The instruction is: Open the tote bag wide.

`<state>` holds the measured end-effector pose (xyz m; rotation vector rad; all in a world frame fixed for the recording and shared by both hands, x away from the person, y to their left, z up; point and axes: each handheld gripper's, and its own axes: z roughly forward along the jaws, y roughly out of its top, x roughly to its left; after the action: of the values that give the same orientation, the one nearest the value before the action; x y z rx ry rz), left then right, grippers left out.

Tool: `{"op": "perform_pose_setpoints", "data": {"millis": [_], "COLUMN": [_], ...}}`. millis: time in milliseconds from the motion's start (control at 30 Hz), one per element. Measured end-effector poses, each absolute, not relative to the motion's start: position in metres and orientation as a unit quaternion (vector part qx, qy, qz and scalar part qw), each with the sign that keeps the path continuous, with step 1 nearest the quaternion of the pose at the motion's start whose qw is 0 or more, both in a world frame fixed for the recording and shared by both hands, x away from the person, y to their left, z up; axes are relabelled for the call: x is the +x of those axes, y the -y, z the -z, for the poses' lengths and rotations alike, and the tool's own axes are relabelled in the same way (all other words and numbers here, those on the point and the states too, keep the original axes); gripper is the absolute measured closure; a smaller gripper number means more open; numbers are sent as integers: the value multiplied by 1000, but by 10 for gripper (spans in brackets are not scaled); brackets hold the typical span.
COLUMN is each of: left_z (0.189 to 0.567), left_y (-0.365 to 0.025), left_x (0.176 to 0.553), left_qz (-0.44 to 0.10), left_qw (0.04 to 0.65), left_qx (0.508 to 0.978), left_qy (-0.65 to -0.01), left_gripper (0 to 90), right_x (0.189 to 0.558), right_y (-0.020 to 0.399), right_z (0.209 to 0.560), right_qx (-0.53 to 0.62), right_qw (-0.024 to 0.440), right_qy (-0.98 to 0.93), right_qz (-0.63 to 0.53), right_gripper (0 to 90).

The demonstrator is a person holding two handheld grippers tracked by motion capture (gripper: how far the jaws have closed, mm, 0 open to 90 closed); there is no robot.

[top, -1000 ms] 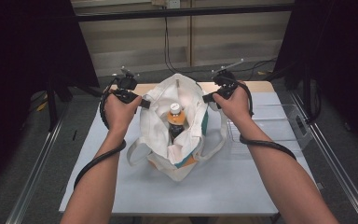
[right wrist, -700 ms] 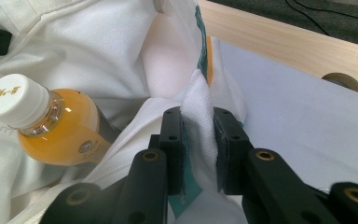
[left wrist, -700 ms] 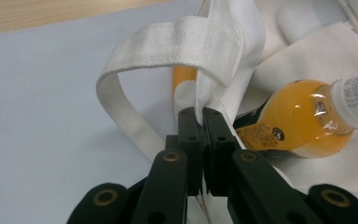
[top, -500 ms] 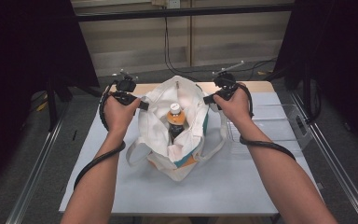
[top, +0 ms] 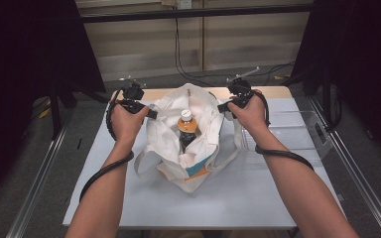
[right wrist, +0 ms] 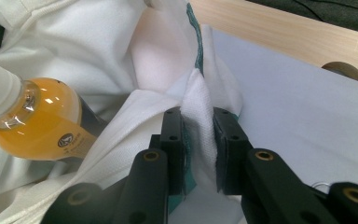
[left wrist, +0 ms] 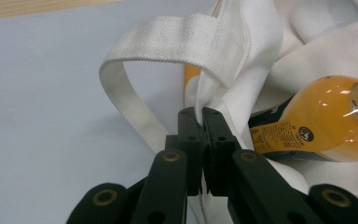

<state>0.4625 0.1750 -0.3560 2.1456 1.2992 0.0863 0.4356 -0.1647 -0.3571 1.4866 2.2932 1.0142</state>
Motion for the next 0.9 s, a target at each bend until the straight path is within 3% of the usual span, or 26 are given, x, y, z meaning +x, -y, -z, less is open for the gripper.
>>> {"op": "perform_pose_setpoints", "data": {"millis": [900], "left_z": [371], "left_y": [-179], "left_x": [465], "left_qz": [-28], "left_qw": [303], "left_qx": [811], "left_qy": [-499], "left_gripper": [870], "right_x": [438], "right_y": [171], "right_z": [373], "right_qx": [513], "right_qw": [103], "right_qy": [-784], "right_qz": [-334], "right_gripper": [767]}}
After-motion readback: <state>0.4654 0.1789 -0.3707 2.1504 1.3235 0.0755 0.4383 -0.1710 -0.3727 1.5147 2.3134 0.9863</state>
